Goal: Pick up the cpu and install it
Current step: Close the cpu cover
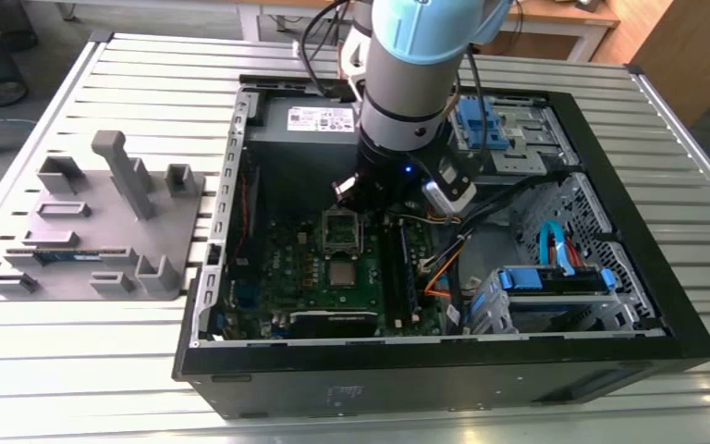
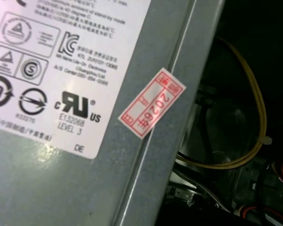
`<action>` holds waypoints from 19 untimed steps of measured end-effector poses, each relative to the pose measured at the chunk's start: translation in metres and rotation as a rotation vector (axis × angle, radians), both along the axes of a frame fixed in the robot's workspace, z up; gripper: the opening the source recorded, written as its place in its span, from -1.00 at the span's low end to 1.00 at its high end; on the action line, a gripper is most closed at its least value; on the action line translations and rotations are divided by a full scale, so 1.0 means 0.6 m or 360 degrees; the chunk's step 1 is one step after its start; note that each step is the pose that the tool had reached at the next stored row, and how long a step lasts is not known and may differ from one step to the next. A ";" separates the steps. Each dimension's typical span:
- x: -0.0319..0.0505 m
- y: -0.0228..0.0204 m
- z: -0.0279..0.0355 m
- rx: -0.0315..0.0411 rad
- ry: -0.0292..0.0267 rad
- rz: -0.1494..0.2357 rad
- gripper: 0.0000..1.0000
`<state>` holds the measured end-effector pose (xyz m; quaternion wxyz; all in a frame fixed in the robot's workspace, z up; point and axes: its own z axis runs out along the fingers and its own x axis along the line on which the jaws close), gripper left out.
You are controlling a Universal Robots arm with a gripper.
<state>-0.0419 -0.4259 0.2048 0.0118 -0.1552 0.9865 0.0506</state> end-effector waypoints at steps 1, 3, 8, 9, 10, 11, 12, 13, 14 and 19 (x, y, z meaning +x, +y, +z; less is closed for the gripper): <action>0.000 -0.0006 0.000 0.0005 -0.00002 0.0000 -0.79; 0.000 -0.0017 -0.001 0.0018 -0.00001 0.0000 -0.79; -0.001 -0.0029 -0.001 0.0039 -0.00001 0.0000 -0.79; -0.002 -0.0029 -0.001 0.0041 -0.00003 0.0000 -0.79; -0.002 -0.0028 -0.002 0.0042 -0.00004 0.0000 -0.79; -0.003 -0.0028 -0.002 0.0042 -0.00004 0.0000 -0.79; -0.004 -0.0030 -0.002 0.0042 -0.00003 0.0000 -0.79; -0.004 -0.0030 -0.002 0.0041 -0.00003 0.0000 -0.79; -0.005 -0.0030 -0.002 0.0041 -0.00002 0.0000 -0.79; -0.007 -0.0032 -0.002 0.0038 -0.00013 0.0010 -0.79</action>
